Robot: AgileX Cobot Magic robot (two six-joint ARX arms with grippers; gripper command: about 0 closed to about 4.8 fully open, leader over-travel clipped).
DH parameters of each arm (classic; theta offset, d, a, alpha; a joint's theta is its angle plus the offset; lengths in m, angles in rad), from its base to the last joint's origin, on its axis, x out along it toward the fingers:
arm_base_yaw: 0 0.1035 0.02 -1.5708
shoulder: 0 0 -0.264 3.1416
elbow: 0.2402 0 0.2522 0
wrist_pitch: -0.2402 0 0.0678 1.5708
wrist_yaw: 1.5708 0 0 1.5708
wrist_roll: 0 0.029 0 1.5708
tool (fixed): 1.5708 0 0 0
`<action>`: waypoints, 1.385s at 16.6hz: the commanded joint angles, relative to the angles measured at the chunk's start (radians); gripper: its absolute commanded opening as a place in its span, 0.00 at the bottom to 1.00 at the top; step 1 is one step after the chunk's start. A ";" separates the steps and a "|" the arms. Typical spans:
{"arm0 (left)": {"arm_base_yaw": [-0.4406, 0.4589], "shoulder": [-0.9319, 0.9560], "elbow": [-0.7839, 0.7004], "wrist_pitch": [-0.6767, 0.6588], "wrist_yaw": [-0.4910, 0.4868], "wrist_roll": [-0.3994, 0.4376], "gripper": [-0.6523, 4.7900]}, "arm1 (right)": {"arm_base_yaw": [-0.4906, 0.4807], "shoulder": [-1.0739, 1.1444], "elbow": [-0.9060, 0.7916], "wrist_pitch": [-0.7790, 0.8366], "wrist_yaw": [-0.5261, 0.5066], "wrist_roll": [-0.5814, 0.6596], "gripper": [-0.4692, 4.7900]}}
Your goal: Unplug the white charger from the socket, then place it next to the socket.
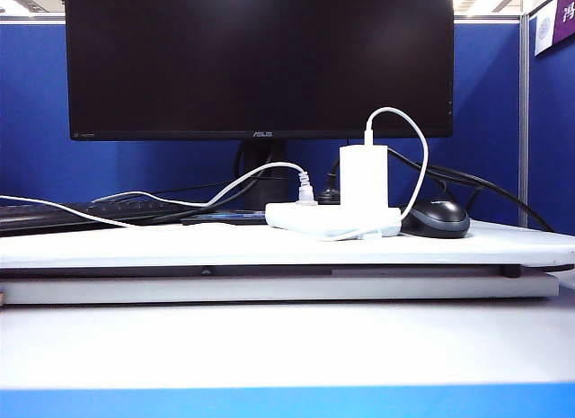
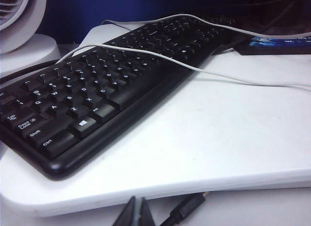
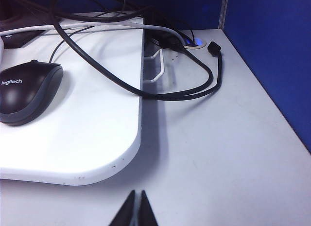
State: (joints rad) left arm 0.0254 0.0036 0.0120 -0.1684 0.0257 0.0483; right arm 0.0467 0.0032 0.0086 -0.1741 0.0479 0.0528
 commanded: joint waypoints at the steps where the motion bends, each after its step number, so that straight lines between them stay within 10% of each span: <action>1: -0.001 -0.002 -0.005 -0.005 0.004 0.000 0.11 | 0.000 -0.002 -0.004 0.001 -0.006 0.004 0.09; 15: -0.001 0.030 0.151 0.076 -0.073 -0.196 0.11 | 0.000 0.000 0.245 0.043 -0.039 0.106 0.09; 20: -0.003 0.325 0.384 0.214 -0.086 -0.205 0.11 | 0.000 0.148 0.442 0.037 -0.048 0.105 0.09; 23: -0.004 0.610 0.624 0.290 0.094 -0.205 0.11 | 0.000 0.332 0.604 0.052 -0.054 0.100 0.09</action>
State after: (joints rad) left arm 0.0235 0.5575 0.5789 0.0917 0.0322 -0.1547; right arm 0.0467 0.2970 0.5770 -0.1474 0.0010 0.1532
